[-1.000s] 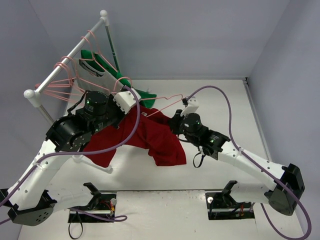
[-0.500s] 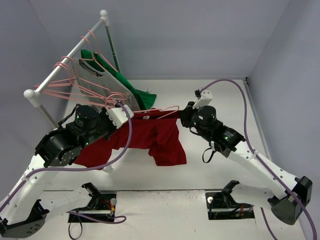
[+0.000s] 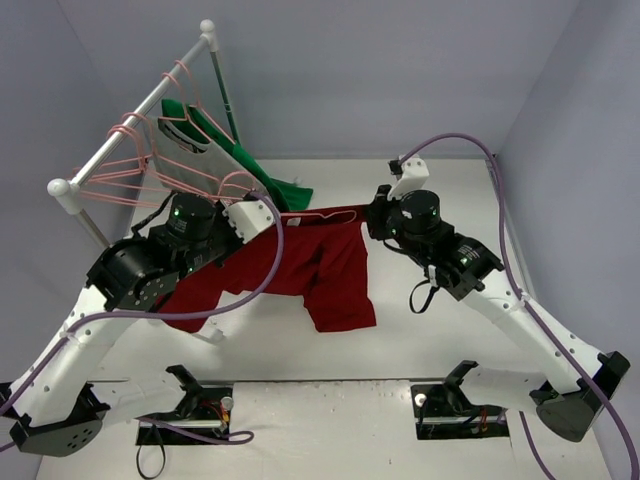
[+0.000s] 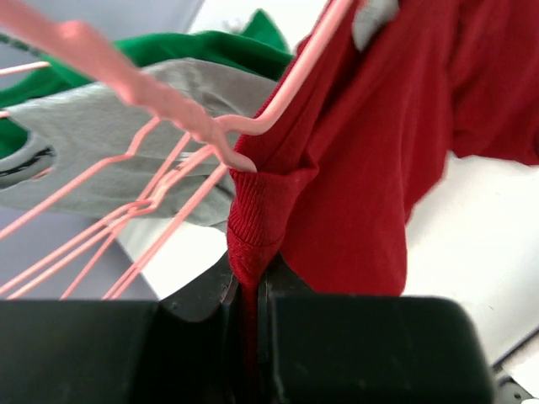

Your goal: Place the t-shirt on the hanger

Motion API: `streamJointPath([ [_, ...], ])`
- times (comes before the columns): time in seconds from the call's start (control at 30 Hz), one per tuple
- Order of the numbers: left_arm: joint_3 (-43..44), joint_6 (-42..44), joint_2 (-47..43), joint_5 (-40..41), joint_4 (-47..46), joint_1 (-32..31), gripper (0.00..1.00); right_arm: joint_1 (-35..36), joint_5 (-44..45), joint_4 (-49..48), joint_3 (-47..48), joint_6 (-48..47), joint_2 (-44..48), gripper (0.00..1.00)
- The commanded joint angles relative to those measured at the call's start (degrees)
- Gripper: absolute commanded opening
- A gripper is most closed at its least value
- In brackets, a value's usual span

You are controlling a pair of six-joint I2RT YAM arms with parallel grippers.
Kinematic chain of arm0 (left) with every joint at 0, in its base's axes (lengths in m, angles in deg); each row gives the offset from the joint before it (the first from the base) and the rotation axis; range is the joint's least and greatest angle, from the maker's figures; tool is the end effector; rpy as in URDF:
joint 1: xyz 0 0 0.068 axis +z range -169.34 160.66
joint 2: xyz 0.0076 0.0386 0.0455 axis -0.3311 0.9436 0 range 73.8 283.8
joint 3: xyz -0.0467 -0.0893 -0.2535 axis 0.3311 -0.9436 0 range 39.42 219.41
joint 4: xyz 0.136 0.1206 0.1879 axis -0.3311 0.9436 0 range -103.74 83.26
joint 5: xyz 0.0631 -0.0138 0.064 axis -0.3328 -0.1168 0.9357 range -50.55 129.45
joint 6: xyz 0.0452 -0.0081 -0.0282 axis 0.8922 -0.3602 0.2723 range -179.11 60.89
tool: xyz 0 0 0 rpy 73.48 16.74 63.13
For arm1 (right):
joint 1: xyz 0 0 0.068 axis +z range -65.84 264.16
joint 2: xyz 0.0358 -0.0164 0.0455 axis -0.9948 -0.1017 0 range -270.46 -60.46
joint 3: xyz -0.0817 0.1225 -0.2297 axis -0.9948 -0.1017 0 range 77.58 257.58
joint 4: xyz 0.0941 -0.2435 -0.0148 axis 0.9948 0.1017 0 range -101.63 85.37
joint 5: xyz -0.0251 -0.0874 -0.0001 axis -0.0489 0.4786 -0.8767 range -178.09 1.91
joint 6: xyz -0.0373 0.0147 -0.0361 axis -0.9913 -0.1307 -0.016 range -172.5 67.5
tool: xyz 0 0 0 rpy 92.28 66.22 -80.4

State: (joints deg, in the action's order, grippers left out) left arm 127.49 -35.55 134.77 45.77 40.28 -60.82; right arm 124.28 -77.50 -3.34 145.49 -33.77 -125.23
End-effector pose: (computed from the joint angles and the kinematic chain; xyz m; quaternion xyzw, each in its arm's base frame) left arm 0.1375 -0.1164 0.4599 0.4332 0.7330 -0.0349 0.5233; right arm 0.2010 0.1610 0.4159 -0.0752 0.7338 0.2707 0.6185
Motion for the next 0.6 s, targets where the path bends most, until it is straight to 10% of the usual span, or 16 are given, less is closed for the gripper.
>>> streamJointPath([
  [0.0, 6.9, -3.3, 3.7, 7.1, -1.4, -1.2, 0.00, 0.0, 2.0, -1.1, 5.1, -2.3, -0.5, 0.00],
  [0.57, 36.8, -11.1, 24.6, 12.0, -1.7, -9.0, 0.00, 4.5, 3.2, 0.1, 21.4, -13.1, -5.6, 0.00],
])
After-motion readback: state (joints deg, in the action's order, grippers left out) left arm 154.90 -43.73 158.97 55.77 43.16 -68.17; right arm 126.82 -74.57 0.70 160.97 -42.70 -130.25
